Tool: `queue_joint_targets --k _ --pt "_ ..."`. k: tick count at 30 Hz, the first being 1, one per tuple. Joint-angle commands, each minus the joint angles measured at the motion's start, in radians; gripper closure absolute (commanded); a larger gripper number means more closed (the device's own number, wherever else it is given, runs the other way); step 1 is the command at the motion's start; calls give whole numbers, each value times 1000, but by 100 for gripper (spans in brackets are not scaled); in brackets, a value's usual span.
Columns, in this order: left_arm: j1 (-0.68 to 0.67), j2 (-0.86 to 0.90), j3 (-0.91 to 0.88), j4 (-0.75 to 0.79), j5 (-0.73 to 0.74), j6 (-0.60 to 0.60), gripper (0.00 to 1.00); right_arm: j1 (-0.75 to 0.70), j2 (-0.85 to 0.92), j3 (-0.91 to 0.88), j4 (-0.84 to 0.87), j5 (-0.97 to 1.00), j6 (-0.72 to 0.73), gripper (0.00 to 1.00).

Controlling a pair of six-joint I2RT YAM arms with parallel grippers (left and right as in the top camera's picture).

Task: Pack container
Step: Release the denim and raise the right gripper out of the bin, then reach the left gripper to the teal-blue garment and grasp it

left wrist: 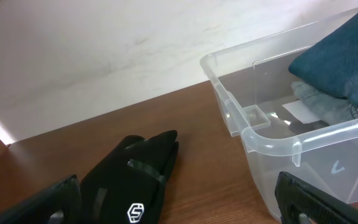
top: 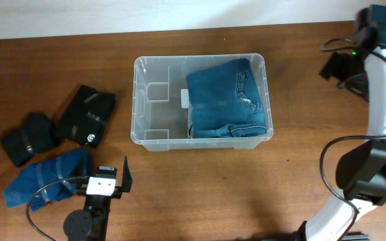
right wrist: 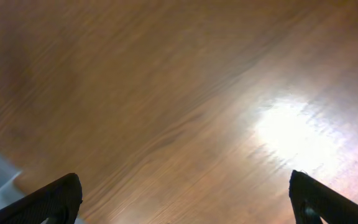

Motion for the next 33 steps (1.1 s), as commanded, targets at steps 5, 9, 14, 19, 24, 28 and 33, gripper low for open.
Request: queue_joint_targets --k 5,9,14,19,24,28,33 --pt "6 -7 -6 -1 11 -10 1 -83 6 -5 -2 9 0 2" --pt "6 -7 -6 1 10 -10 1 -89 6 -5 -2 9 0 2" --pt "6 -7 8 111 172 -15 1 -89 6 -5 -2 9 0 1" --pt "7 64 183 -10 132 -103 1 -89 6 -5 -2 9 0 1" --pt "40 332 495 -146 97 -103 1 -89 6 -5 -2 9 0 2" --pt "69 635 846 -391 147 -103 0 -89 6 -5 -2 9 0 2" --pt "70 929 1194 -688 217 -104 1 -89 6 -5 -2 9 0 2"
